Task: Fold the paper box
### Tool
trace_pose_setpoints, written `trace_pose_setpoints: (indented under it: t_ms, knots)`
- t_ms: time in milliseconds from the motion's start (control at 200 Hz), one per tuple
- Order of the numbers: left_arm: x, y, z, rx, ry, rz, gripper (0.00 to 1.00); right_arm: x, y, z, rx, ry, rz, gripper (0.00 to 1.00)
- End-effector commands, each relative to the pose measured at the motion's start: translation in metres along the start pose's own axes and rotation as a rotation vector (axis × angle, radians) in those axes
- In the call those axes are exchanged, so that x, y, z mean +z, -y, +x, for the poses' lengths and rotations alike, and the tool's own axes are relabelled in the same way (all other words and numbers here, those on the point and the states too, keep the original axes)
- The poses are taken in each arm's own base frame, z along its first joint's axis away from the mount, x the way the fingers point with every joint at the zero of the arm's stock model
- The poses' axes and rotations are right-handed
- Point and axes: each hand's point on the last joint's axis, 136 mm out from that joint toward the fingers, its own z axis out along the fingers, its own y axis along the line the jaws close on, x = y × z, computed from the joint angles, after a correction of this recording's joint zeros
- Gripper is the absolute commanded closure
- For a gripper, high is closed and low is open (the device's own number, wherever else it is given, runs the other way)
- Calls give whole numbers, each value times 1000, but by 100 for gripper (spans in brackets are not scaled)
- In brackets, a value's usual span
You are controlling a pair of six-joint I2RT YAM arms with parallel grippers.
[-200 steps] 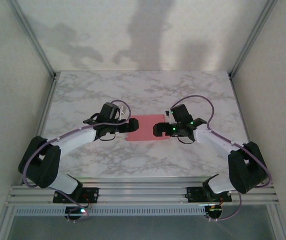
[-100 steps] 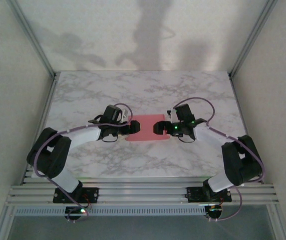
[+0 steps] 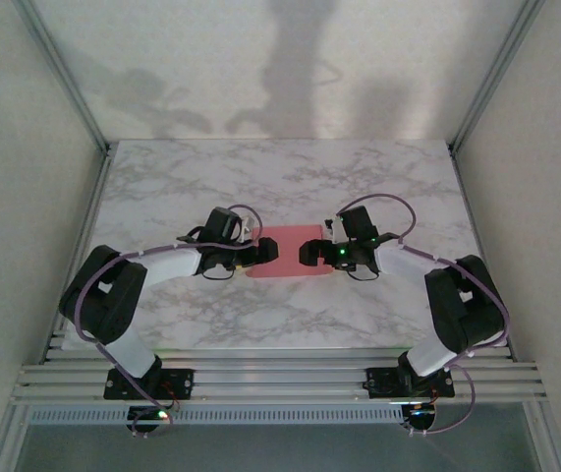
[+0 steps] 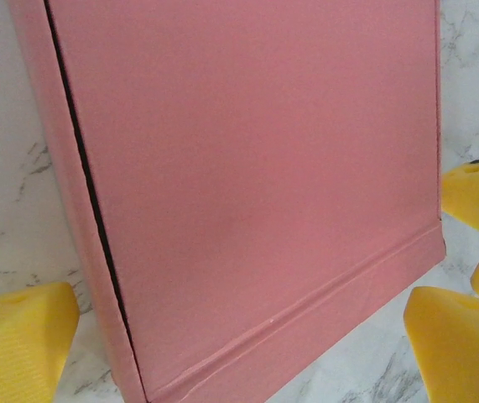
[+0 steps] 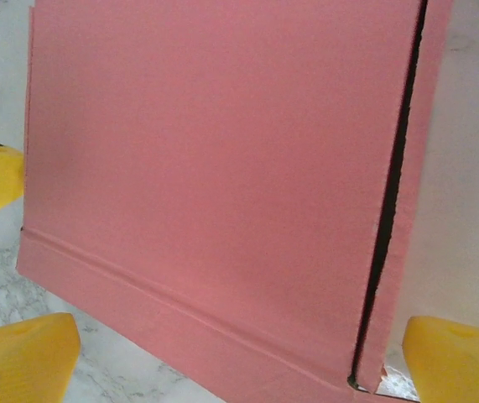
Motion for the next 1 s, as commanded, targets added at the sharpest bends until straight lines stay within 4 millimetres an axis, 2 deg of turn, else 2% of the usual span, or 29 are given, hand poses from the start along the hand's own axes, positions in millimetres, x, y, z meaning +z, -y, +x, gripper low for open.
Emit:
trace_pose_setpoints:
  t_ms: [0, 205, 380, 691, 996]
  knots:
    - [0, 9, -7, 0, 10, 38, 1, 0, -6, -10, 5, 18, -31, 1]
    - [-3, 24, -8, 14, 0, 104, 1, 0, -10, -9, -3, 17, -56, 1]
    - [-13, 33, -11, 37, 9, 131, 1, -8, -18, -12, -24, 33, -83, 1]
    - [-49, 61, -29, 89, 83, 217, 1, -48, -40, -26, -55, 107, -127, 1]
    - [-70, 77, -39, 115, 125, 243, 1, -88, -57, -37, -46, 155, -127, 1]
